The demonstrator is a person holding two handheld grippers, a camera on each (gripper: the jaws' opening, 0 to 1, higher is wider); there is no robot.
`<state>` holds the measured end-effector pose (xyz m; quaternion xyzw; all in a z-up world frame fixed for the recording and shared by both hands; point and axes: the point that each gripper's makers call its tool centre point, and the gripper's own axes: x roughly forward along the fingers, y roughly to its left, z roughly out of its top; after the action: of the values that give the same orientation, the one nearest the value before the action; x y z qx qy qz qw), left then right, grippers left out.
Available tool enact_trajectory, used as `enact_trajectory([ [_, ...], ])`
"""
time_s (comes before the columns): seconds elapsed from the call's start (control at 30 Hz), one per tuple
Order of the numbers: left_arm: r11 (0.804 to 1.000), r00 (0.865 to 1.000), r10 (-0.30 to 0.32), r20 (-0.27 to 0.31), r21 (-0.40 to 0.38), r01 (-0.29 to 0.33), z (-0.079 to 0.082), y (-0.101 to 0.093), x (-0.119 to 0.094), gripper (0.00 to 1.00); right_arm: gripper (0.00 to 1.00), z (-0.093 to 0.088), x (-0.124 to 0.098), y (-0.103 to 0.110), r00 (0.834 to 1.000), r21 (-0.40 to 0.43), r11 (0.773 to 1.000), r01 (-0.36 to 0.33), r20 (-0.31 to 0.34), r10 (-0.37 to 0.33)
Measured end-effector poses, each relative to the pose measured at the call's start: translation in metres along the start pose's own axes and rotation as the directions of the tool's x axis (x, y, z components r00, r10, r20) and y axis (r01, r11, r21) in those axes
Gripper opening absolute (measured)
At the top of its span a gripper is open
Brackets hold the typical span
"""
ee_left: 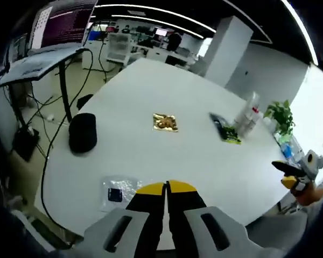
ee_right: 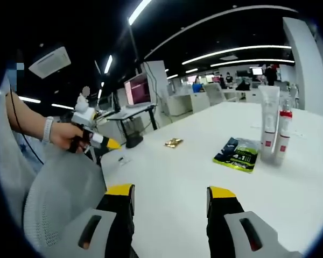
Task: Arrange the skincare products in the storage area until every visible bottle or jar stands upright without overlapping.
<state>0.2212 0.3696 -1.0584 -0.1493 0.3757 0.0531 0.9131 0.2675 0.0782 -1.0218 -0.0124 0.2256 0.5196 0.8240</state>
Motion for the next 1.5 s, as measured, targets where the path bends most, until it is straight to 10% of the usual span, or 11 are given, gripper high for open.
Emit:
enact_trajectory([
  [0.17, 0.990, 0.992, 0.115, -0.053, 0.083, -0.110, -0.011, 0.021, 0.009, 0.40, 0.51, -0.006, -0.012, -0.003, 1.000, -0.014, 1.000, 0.008, -0.016, -0.008],
  [0.37, 0.980, 0.984, 0.141, -0.111, 0.156, -0.123, -0.025, 0.031, 0.017, 0.61, 0.50, -0.009, -0.017, -0.012, 0.999, -0.024, 0.999, 0.025, -0.032, -0.025],
  [0.77, 0.965, 0.968, 0.167, -0.187, 0.234, -0.121, -0.044, 0.044, 0.027, 0.51, 0.49, -0.013, -0.012, -0.020, 0.998, -0.010, 0.999, 0.039, -0.055, -0.039],
  [1.5, 0.979, 0.986, 0.114, -0.121, 0.182, -0.091, -0.034, 0.032, 0.025, 0.37, 0.46, -0.009, -0.008, -0.038, 0.993, 0.005, 0.995, 0.098, -0.063, -0.097],
])
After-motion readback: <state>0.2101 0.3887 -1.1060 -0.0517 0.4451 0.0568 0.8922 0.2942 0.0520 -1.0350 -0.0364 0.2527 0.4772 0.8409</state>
